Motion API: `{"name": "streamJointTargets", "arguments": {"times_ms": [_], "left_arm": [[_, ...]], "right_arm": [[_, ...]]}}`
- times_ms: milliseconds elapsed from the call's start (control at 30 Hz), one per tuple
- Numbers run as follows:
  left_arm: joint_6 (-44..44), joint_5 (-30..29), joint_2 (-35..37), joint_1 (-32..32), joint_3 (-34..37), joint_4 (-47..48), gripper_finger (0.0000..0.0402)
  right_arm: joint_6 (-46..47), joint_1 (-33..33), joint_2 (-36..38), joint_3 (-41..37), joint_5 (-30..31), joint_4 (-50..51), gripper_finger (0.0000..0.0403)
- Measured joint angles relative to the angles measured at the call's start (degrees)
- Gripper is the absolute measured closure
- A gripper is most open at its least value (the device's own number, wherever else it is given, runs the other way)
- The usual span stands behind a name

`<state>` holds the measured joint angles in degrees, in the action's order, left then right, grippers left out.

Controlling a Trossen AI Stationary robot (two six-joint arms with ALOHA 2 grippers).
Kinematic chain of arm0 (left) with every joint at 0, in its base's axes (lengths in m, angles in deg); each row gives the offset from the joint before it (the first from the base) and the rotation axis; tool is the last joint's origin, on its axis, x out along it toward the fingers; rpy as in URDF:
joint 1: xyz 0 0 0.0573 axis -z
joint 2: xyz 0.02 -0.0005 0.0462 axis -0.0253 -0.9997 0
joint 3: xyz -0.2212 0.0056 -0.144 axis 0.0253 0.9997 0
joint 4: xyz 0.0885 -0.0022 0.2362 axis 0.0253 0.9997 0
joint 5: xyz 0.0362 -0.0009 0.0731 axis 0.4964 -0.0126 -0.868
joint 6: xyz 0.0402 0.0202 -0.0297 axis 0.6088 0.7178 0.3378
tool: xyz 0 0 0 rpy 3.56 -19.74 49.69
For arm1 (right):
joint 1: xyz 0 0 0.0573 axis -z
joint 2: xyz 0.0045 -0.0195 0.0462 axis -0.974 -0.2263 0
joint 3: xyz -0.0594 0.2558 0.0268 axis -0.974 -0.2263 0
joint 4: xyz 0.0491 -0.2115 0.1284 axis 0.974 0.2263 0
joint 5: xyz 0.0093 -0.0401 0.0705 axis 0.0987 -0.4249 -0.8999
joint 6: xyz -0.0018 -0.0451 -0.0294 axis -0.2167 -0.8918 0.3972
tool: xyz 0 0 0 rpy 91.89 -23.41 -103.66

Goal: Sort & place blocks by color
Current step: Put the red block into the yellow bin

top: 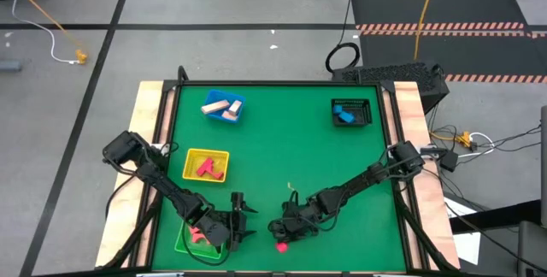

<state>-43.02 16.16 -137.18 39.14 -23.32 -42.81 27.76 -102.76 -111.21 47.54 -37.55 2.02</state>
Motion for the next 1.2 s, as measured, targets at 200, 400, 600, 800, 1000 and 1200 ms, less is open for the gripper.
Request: {"name": "streamJointTargets", "arguments": {"times_ms": [200, 400, 600, 800, 1000, 1200], "left_arm": [[0.0, 0.1, 0.0, 0.0, 0.0, 0.0, 0.0105], [-0.3, 1.5, 0.0, 0.0, 0.0, -0.1, 0.0105], [-0.3, 2.3, 0.0, 0.0, 0.0, -0.1, 0.0105], [-0.3, 2.7, 0.0, 0.0, 0.0, -0.3, 0.0105], [-1.5, 2.7, 0.0, 0.0, 0.0, -0.5, 0.0105], [-2.8, 2.6, 0.0, -0.1, 0.0, -0.5, 0.0105]], "right_arm": [[-2.5, 0.0, 0.0, 0.0, 1.5, 0.3, 0.0344], [-9.3, 0.0, 0.0, 0.0, 1.5, 0.0, 0.034], [-18.3, 0.0, 0.0, -0.1, 1.2, -1.6, 0.0274], [-31.2, 0.0, 0.0, -0.1, 9.8, -3.2, 0.0233], [-34.4, 0.1, 0.0, -0.1, 14.7, -4.7, 0.0229], [-35.1, -4.2, 0.3, -0.1, 15.5, -8.9, 0.0222]]}}
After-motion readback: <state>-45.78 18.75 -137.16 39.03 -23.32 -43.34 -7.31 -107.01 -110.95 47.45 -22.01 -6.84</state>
